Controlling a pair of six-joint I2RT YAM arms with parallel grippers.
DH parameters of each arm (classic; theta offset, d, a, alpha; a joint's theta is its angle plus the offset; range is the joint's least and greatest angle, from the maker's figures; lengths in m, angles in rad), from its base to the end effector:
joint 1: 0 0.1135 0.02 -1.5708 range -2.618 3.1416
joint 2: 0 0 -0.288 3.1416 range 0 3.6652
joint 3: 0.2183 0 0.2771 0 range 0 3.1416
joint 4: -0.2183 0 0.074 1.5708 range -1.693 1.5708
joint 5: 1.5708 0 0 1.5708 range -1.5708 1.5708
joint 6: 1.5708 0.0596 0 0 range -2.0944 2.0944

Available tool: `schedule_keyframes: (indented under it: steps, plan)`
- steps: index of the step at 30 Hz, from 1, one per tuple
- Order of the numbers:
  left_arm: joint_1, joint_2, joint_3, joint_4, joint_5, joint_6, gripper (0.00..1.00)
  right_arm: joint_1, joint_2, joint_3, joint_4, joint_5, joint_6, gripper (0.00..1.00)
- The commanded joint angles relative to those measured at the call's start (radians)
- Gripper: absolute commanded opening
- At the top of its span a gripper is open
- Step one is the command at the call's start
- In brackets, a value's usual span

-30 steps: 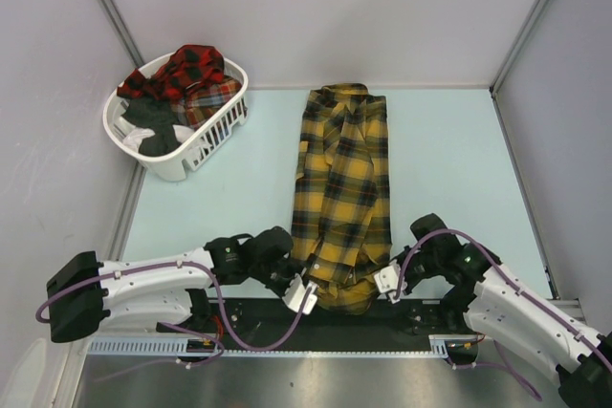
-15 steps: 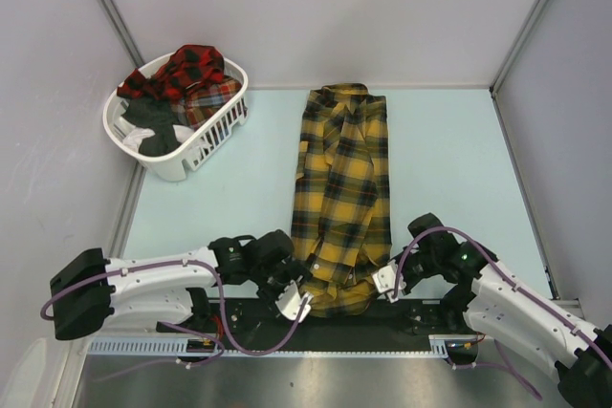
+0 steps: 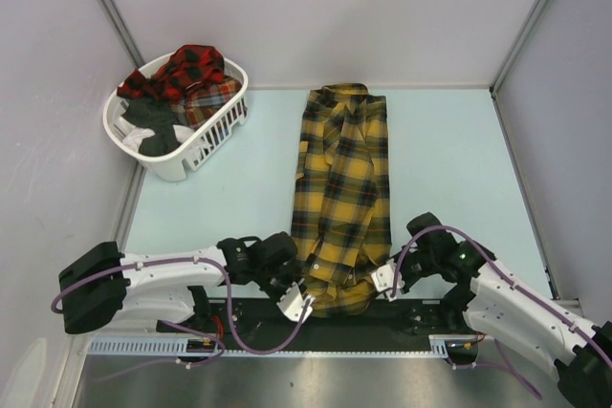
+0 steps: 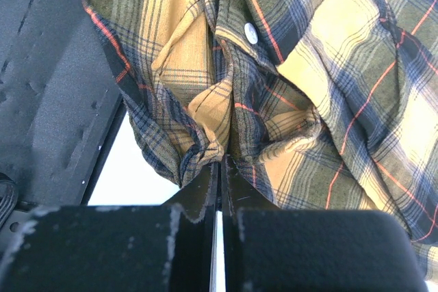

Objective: Fold and stack the long sleeve shirts
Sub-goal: Fold the shirt

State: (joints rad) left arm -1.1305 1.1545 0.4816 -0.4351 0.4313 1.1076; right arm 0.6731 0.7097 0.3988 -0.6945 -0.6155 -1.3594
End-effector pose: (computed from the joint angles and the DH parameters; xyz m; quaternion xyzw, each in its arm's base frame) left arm 0.0668 -0.2003 0.1406 0.8768 0.3709 -0.2108 0.2216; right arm 0.0905 0.1162 0.1720 -0.8225 0.4101 0.1845 0.3482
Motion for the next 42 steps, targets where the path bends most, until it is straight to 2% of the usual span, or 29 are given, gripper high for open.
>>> schedule_keyframes:
  steps: [1,3,8,12,17,20,22,23,25,26,28,29,30,35,37,42]
  plan:
    - [0.009,-0.044,0.046,0.075,0.029,-0.011,0.13,0.008,-0.025,0.024,0.01,-0.004,0.016,0.0]
    - [0.009,-0.081,0.049,0.067,0.034,-0.034,0.01,0.006,-0.067,0.032,-0.014,-0.001,0.028,0.0]
    - [0.011,-0.11,0.046,0.058,0.04,-0.061,0.0,0.011,-0.128,0.025,-0.074,0.0,0.026,0.0]
    - [0.034,-0.111,0.061,0.059,0.058,-0.095,0.0,0.01,-0.119,0.028,-0.036,0.003,0.057,0.0]
    - [0.118,-0.096,0.132,0.03,0.095,-0.097,0.0,-0.03,-0.11,0.083,-0.028,-0.009,0.074,0.0]
    - [0.196,-0.058,0.22,-0.004,0.142,-0.095,0.0,-0.111,-0.047,0.144,0.006,-0.047,0.082,0.0]
    - [0.253,-0.018,0.279,-0.025,0.188,-0.097,0.0,-0.232,0.025,0.184,0.053,-0.102,0.098,0.0]
    - [0.315,0.013,0.352,-0.039,0.211,-0.097,0.0,-0.278,0.115,0.24,0.073,-0.128,0.08,0.0]
    - [0.377,0.121,0.428,-0.068,0.257,-0.11,0.0,-0.392,0.206,0.297,0.127,-0.168,0.071,0.0]
    - [0.443,0.163,0.507,-0.074,0.267,-0.126,0.0,-0.418,0.325,0.363,0.159,-0.179,0.056,0.0]
    - [0.506,0.311,0.599,-0.086,0.287,-0.146,0.0,-0.476,0.455,0.454,0.179,-0.205,0.051,0.0]
    - [0.558,0.361,0.706,-0.096,0.29,-0.158,0.0,-0.489,0.573,0.498,0.173,-0.213,0.043,0.0]
    - [0.58,0.473,0.76,-0.109,0.29,-0.184,0.0,-0.495,0.636,0.582,0.182,-0.214,0.04,0.0]
    - [0.673,0.758,1.087,-0.155,0.258,-0.259,0.0,-0.543,0.937,0.768,0.24,-0.185,0.022,0.0]
    - [0.687,0.859,1.175,-0.166,0.248,-0.267,0.0,-0.555,1.048,0.86,0.237,-0.175,0.026,0.0]
    - [0.712,0.953,1.243,-0.172,0.195,-0.276,0.0,-0.564,1.172,0.959,0.253,-0.164,0.054,0.0]
